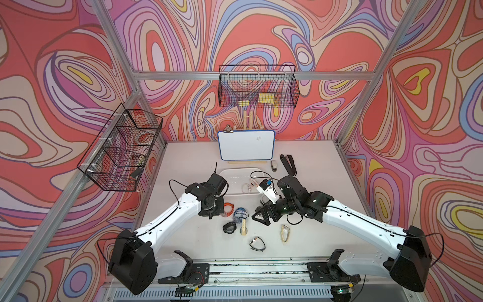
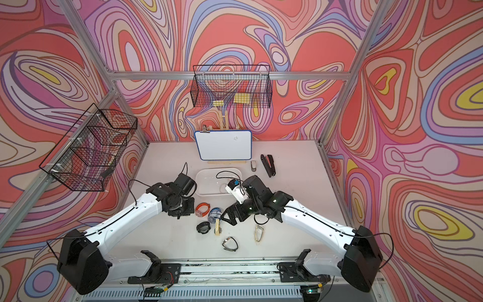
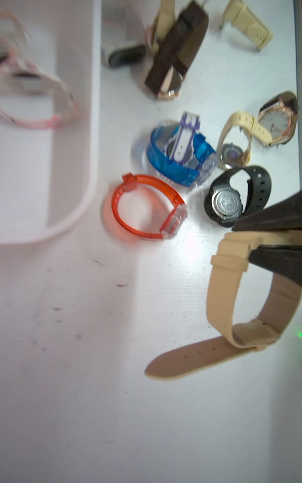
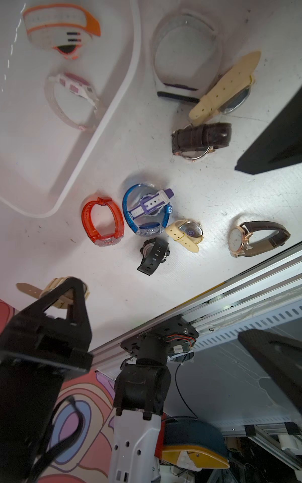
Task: Put the watch into the storage box
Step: Pick up the watch at the center of the board, then place the watch in the storage box.
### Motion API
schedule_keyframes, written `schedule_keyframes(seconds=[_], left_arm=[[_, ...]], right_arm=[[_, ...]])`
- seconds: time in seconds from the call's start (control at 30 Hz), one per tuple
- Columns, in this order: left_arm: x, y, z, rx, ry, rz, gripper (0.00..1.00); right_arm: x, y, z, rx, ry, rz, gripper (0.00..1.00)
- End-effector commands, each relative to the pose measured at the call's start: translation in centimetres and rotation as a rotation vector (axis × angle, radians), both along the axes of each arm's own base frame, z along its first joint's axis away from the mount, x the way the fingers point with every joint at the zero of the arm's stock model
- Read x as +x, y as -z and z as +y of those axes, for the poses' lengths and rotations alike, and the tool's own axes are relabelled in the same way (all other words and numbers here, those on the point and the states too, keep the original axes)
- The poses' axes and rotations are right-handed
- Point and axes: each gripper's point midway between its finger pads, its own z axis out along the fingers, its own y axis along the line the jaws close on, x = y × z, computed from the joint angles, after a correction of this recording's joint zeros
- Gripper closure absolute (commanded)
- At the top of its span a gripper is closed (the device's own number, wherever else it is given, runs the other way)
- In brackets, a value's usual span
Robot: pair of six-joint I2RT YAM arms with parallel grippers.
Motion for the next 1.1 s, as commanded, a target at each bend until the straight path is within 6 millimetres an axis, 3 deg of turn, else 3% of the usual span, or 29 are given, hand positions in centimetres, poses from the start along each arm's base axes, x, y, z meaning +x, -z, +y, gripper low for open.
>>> schedule_keyframes(seconds=[0.0,0.17,0.27,0.4,0.57,0.73,0.9,0.97,1.07], left_arm=[[2.7,-1.9,-1.8,0.003,0.091,-0.002,0.85],[8.5,-2.4,-5.5,0.007,0.179,-0.003,0.85],[11.2,-0.9,-7.2,0.010,0.207,0.018,0.85],[13.3,1.8,-8.4,0.019,0.219,0.052,0.86],[14.2,4.8,-8.1,0.047,0.199,0.082,0.86],[14.7,7.0,-6.9,0.079,0.170,0.098,0.84],[14.8,8.8,-6.8,0.084,0.174,0.121,0.74],[14.8,9.3,-6.9,0.083,0.175,0.125,0.63],[14.7,8.7,-7.0,0.068,0.169,0.115,0.55]], right_arm=[[1.7,1.0,-1.2,-0.049,0.112,-0.004,0.02],[2.3,1.4,-2.9,-0.072,0.199,0.045,0.02],[2.0,1.3,-3.9,-0.084,0.228,0.042,0.02],[1.3,1.3,-5.4,-0.110,0.271,0.058,0.02],[0.7,1.7,-6.3,-0.117,0.301,0.075,0.02],[0.5,4.0,-7.8,-0.217,0.373,0.141,0.02],[-0.2,5.9,-8.8,-0.282,0.443,0.240,0.02],[-0.4,6.2,-9.0,-0.283,0.460,0.248,0.02],[-0.8,6.8,-9.8,-0.314,0.481,0.278,0.02]])
